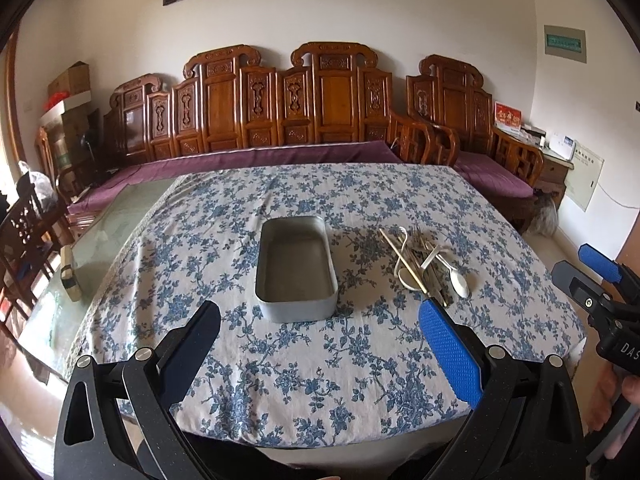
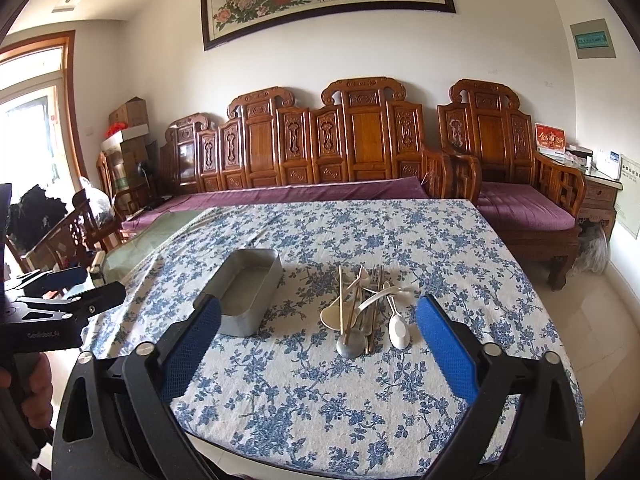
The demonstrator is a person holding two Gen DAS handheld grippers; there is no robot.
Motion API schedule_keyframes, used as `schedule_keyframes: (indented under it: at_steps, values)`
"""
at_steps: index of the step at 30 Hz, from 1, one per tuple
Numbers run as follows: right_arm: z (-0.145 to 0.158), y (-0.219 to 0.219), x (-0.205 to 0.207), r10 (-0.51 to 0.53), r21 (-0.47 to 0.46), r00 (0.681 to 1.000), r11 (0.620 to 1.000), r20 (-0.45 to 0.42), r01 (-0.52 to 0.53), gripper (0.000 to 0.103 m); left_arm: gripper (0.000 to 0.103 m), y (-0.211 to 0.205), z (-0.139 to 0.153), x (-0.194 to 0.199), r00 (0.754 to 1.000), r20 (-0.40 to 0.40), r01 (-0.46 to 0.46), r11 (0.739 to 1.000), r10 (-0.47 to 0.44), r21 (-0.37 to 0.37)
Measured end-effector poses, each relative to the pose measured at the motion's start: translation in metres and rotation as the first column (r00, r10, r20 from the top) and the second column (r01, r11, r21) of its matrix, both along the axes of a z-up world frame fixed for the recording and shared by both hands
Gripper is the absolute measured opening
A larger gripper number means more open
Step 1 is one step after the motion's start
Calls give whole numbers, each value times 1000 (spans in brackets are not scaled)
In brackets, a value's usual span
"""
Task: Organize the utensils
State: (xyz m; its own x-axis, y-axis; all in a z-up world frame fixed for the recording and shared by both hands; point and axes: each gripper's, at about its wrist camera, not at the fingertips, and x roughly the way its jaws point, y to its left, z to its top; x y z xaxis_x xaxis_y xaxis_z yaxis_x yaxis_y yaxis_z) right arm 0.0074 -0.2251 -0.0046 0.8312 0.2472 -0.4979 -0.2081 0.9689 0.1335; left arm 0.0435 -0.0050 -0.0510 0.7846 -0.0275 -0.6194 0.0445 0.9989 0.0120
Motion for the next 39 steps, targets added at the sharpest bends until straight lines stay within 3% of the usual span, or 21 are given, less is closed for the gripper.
schedule_keyframes:
  at_steps: [5, 17, 25, 39]
  values:
    - [-22, -9, 27, 11, -13, 998, 1000, -61, -12, 83, 96, -7, -16, 21, 997, -45, 60, 998, -61, -4]
    - [-84, -8, 94, 65, -16, 971, 997, -228, -70, 39, 96, -15, -48, 72, 987, -126, 98, 995, -100, -23]
    - [-116, 17, 153, 151, -34, 932, 985, -329, -171, 31, 96, -17, -66, 102, 978, -173, 112, 993, -117, -42]
    - [-173, 39, 241, 145, -86, 857, 973, -494, -214, 22, 96, -10, -75, 134, 965, -222, 129, 990, -139, -55]
